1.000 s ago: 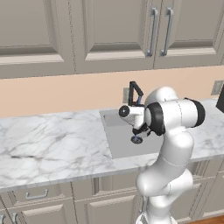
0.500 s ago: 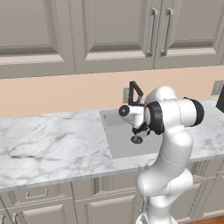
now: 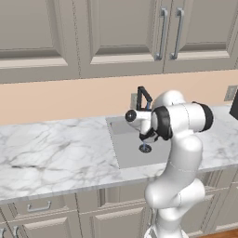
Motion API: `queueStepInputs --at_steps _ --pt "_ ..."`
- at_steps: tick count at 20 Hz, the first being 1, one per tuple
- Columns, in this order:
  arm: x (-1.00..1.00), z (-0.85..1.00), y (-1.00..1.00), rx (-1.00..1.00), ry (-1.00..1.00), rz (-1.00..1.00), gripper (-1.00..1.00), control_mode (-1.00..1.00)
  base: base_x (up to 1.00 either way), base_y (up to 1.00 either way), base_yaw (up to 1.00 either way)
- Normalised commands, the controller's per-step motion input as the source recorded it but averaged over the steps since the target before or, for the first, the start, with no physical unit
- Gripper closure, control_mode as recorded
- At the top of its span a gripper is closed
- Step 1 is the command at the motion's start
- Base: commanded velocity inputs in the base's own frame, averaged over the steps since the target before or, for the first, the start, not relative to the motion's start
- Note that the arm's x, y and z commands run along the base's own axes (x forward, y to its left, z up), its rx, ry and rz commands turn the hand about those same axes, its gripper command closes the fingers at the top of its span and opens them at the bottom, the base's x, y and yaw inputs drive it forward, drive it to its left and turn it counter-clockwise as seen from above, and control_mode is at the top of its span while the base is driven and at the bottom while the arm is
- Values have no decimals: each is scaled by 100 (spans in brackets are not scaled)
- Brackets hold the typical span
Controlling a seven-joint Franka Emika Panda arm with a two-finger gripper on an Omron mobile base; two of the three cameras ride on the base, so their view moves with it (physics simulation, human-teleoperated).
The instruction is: Soak the sponge with water for a few seconds and then drop it inside the sink.
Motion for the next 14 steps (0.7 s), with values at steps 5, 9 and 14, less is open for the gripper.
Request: queueStepInputs --at_steps 5,9,14 --pt "-74 0 0 3 0 0 100 -100 0 0 0" --pt "-66 5 0 8 0 3 100 -100 0 0 0" --pt "-20 31 0 13 18 16 100 -100 0 0 0"
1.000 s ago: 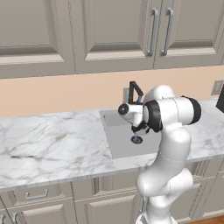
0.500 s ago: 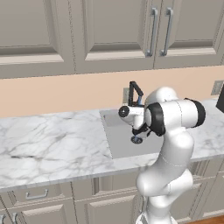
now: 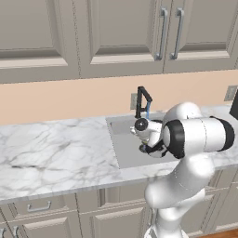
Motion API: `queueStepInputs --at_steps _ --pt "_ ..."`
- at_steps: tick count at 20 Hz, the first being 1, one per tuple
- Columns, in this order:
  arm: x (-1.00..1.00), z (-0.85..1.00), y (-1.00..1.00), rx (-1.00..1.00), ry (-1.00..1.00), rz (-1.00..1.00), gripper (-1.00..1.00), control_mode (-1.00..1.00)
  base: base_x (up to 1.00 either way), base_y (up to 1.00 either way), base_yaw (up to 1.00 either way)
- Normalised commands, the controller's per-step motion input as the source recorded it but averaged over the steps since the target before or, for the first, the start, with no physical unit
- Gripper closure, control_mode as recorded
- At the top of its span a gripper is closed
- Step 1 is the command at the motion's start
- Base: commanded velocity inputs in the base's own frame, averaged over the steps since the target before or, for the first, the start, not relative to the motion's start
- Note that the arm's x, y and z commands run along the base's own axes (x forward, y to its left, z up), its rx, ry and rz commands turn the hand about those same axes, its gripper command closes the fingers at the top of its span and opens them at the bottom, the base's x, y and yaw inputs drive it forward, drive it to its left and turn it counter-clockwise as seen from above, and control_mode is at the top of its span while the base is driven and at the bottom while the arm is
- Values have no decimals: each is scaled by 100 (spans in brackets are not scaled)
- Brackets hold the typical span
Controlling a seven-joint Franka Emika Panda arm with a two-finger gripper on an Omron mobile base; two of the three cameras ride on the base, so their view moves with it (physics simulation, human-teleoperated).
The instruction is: Soak the sponge with water for a few seconds and then drop it inside the sink.
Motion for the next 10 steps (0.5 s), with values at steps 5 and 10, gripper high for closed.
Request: queueStepInputs --at_steps 5,10 --pt "-17 30 0 14 24 22 100 -100 0 0 0" --pt "-12 30 1 2 12 25 100 -100 0 0 0"
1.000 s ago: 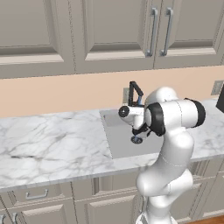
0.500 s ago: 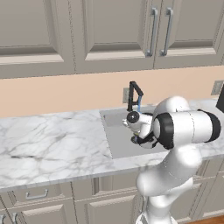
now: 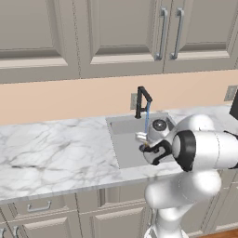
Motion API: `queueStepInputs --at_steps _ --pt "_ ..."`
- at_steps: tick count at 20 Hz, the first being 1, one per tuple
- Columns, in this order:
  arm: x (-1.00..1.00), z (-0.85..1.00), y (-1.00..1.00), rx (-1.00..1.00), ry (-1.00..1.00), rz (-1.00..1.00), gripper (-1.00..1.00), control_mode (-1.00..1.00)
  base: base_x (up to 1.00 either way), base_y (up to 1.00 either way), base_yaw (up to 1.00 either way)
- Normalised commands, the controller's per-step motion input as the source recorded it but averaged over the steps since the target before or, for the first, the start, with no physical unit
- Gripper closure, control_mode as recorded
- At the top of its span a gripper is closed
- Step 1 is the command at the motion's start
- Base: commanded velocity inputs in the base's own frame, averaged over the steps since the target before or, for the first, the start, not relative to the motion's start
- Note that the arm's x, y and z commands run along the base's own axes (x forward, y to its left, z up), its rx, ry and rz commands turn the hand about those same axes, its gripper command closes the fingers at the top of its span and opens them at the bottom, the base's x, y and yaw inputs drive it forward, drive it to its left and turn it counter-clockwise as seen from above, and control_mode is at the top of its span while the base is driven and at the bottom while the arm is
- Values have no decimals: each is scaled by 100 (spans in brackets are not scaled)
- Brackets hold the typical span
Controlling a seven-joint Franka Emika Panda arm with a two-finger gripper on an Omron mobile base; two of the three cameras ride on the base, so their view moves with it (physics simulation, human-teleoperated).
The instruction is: Soak the sponge with water for a few seconds and then drop it inside the sink.
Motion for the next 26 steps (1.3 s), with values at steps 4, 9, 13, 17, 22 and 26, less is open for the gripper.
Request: queueStepInputs --at_steps 4,9,13,17,22,26 --pt "0 26 14 0 4 21 100 -100 0 0 0" --pt "3 2 5 0 1 11 100 -100 0 0 0" --pt "2 0 6 0 7 9 100 -100 0 0 0" --pt "9 0 17 0 18 2 100 -100 0 0 0" --pt "25 0 23 0 28 1 100 -100 0 0 0" --pt "25 -1 20 0 19 1 100 -100 0 0 0"
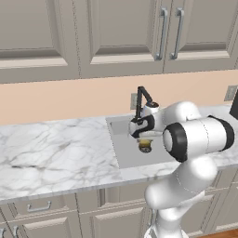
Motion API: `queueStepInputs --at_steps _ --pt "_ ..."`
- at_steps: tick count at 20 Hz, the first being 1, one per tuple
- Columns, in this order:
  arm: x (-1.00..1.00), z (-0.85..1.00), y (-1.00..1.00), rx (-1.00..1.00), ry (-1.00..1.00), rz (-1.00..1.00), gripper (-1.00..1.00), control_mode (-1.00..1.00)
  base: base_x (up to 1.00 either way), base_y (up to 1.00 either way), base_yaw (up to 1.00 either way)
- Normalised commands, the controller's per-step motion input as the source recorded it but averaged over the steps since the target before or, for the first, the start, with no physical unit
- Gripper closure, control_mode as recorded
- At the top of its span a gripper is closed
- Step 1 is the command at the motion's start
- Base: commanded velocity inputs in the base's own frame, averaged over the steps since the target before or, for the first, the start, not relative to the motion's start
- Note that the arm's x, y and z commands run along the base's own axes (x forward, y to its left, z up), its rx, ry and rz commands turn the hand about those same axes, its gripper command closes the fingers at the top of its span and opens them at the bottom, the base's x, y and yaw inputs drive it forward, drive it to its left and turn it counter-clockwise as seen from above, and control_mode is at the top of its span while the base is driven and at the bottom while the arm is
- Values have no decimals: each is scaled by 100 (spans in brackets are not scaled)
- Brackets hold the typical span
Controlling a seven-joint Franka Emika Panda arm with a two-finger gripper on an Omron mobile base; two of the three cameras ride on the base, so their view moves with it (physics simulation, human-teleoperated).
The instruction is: Soak the sponge with water for a few seconds and then drop it inside the sink.
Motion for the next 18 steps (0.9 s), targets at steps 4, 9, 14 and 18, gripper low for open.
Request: queueStepInputs --at_steps 4,9,14,18 --pt "12 -14 12 0 7 0 100 -100 0 0 0" --pt "0 -25 13 -1 0 0 100 -100 0 0 0" --pt "0 -21 9 -1 0 0 100 -100 0 0 0" --pt "0 -26 6 -1 0 0 100 -100 0 0 0"
